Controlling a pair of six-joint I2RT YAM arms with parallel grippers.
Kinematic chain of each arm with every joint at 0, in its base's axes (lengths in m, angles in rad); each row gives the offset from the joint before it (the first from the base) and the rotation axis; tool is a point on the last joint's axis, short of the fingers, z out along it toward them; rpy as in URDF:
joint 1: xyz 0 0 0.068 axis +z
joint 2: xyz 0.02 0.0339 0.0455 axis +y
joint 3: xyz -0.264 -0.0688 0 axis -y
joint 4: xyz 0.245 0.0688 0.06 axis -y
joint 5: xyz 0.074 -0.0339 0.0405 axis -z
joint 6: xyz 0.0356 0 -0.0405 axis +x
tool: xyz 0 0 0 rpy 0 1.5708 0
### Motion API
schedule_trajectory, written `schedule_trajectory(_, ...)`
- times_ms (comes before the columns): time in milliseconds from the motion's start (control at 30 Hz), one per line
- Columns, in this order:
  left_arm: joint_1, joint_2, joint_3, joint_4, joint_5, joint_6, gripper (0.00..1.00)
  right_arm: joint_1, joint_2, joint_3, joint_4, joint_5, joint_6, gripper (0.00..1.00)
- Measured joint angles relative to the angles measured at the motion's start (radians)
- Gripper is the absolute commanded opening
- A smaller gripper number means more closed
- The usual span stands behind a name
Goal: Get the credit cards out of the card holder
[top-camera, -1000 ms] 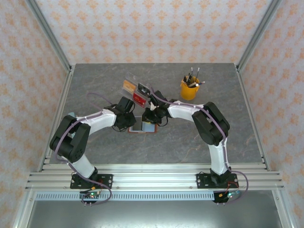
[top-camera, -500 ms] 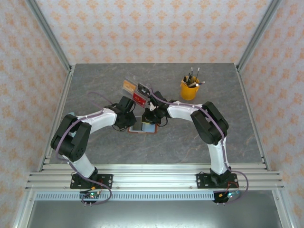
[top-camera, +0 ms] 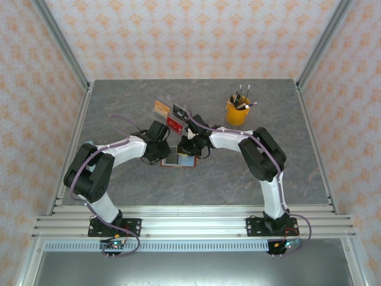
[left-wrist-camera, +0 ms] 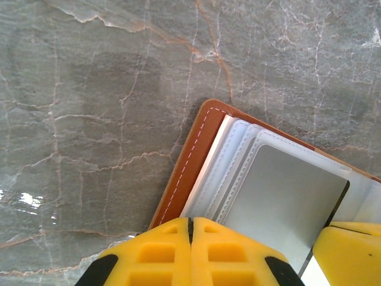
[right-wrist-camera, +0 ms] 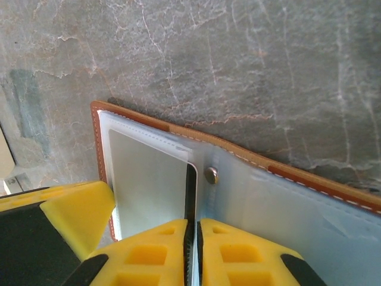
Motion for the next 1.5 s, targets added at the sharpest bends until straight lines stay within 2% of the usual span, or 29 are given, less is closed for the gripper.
schedule_trajectory(200, 0.000, 0.002, 0.000, 0.000, 0.002, 0.000, 0.06, 0.000, 0.005, 0.000, 0.008, -0.012, 0.010, 0.13)
schedule_trajectory(467, 0.003, 0.003, 0.000, 0.000, 0.003, 0.001, 0.06, -0.003, 0.006, 0.000, 0.011, -0.021, 0.013, 0.06)
schedule_trajectory(833, 0.006, 0.003, 0.000, 0.000, 0.003, 0.005, 0.07, -0.030, -0.026, -0.035, -0.011, -0.013, -0.010, 0.05)
schedule_trajectory(933, 0.006, 0.003, 0.000, 0.000, 0.003, 0.008, 0.07, -0.036, -0.031, -0.041, -0.016, -0.012, -0.014, 0.07)
schedule_trajectory(1233, 0.006, -0.041, 0.014, -0.049, 0.004, 0.037, 0.12, -0.038, -0.032, -0.043, -0.011, -0.018, -0.006, 0.29)
schedule_trajectory(1500, 0.006, -0.105, 0.054, -0.052, 0.043, 0.084, 0.12, -0.043, -0.032, -0.056, 0.020, -0.041, 0.014, 0.31)
